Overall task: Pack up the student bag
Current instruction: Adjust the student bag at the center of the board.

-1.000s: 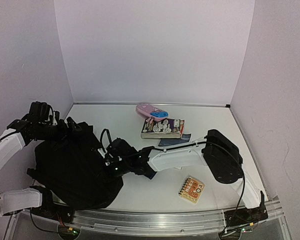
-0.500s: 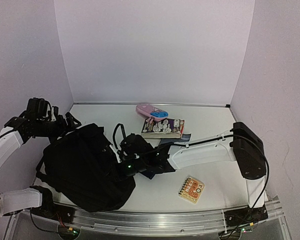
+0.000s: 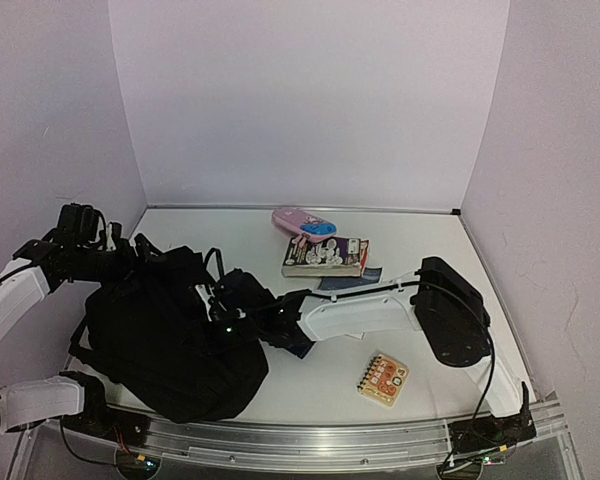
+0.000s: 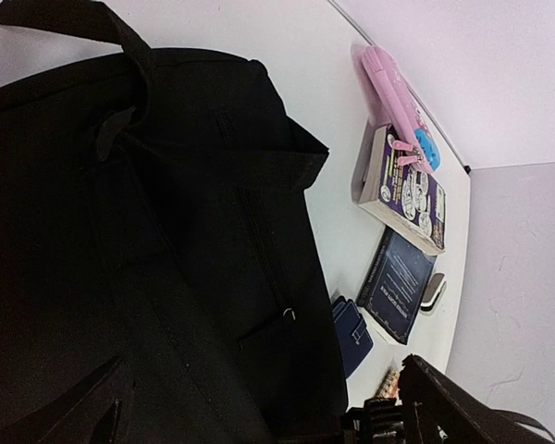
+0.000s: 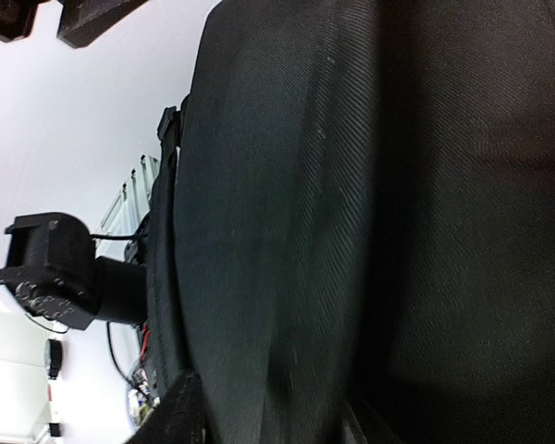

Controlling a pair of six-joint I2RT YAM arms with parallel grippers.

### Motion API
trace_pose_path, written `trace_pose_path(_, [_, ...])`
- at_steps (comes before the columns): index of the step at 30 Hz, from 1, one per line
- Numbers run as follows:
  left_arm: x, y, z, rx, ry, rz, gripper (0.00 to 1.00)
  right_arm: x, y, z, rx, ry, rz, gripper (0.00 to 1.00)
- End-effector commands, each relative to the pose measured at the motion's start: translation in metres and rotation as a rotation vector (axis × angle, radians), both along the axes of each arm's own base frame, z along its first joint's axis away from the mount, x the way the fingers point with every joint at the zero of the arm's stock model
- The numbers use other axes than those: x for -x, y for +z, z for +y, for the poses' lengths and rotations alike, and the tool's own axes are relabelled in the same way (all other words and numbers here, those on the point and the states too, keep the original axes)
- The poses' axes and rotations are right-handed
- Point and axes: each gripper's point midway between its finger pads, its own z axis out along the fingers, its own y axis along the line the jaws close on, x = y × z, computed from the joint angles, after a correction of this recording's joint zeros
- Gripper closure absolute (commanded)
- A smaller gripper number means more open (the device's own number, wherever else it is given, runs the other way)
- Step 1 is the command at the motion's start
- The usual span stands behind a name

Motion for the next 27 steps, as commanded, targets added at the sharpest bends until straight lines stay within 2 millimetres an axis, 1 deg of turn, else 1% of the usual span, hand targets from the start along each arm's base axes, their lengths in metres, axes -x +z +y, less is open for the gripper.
trace_pose_path(1, [-0.001,0.007,-0.002,0.034,-0.002,-0.029,0.0,-0.002,0.009,0.024,-0.067,0.024,-0.034,0.57])
trace_pose_path(3, [-0.001,0.006,-0.003,0.035,-0.002,-0.029,0.0,-0.005,0.01,0.03,-0.078,0.021,-0.043,0.58])
trace_pose_path(4, [-0.001,0.006,-0.004,0.038,-0.007,-0.032,0.0,-0.008,0.012,0.031,-0.081,0.005,-0.052,0.6])
trace_pose_path(5, [-0.001,0.008,-0.006,0.045,-0.02,-0.042,0.0,-0.013,0.017,0.031,-0.084,-0.023,-0.065,0.65])
trace_pose_path(6, [-0.001,0.012,-0.008,0.054,-0.038,-0.059,0.0,-0.019,0.023,0.029,-0.087,-0.057,-0.08,0.73])
trace_pose_path(7, [0.0,0.016,-0.011,0.064,-0.056,-0.081,0.0,-0.023,0.032,0.027,-0.094,-0.081,-0.095,0.8])
trace_pose_path(8, [0.0,0.021,-0.013,0.071,-0.068,-0.101,0.0,-0.029,0.041,0.023,-0.101,-0.119,-0.116,0.85])
trace_pose_path(10, [0.001,0.029,-0.013,0.068,-0.081,-0.141,0.0,-0.044,0.066,0.01,-0.118,-0.223,-0.153,0.91])
trace_pose_path(11, [0.001,0.033,-0.012,0.057,-0.086,-0.161,0.0,-0.052,0.076,0.001,-0.125,-0.278,-0.159,0.96])
trace_pose_path(12, [0.002,0.036,-0.012,0.051,-0.093,-0.179,0.0,-0.06,0.089,-0.009,-0.136,-0.337,-0.162,0.98])
trace_pose_path(14, [0.004,0.039,-0.012,0.036,-0.112,-0.206,0.0,-0.072,0.109,-0.029,-0.177,-0.422,-0.154,1.0])
trace_pose_path(15, [0.003,0.038,-0.012,0.026,-0.116,-0.21,0.0,-0.078,0.117,-0.039,-0.196,-0.469,-0.15,1.0])
trace_pose_path(16, [0.002,0.036,-0.012,0.013,-0.124,-0.21,0.0,-0.084,0.12,-0.048,-0.209,-0.514,-0.144,1.0])
trace_pose_path(18, [0.0,0.028,-0.012,-0.008,-0.141,-0.198,0.0,-0.094,0.12,-0.066,-0.212,-0.597,-0.128,1.0])
trace_pose_path(19, [-0.001,0.023,-0.012,-0.018,-0.148,-0.185,0.0,-0.1,0.116,-0.075,-0.208,-0.634,-0.115,1.0])
trace_pose_path(21, [-0.006,0.011,-0.013,-0.032,-0.162,-0.152,0.0,-0.109,0.1,-0.087,-0.189,-0.677,-0.07,1.0])
trace_pose_path(24, [-0.012,-0.003,-0.02,-0.039,-0.194,-0.117,0.02,-0.117,0.072,-0.096,-0.157,-0.687,0.011,1.0])
trace_pose_path(27, [-0.018,-0.01,-0.032,-0.084,-0.238,-0.126,0.05,-0.116,0.051,-0.101,-0.133,-0.694,0.064,1.0])
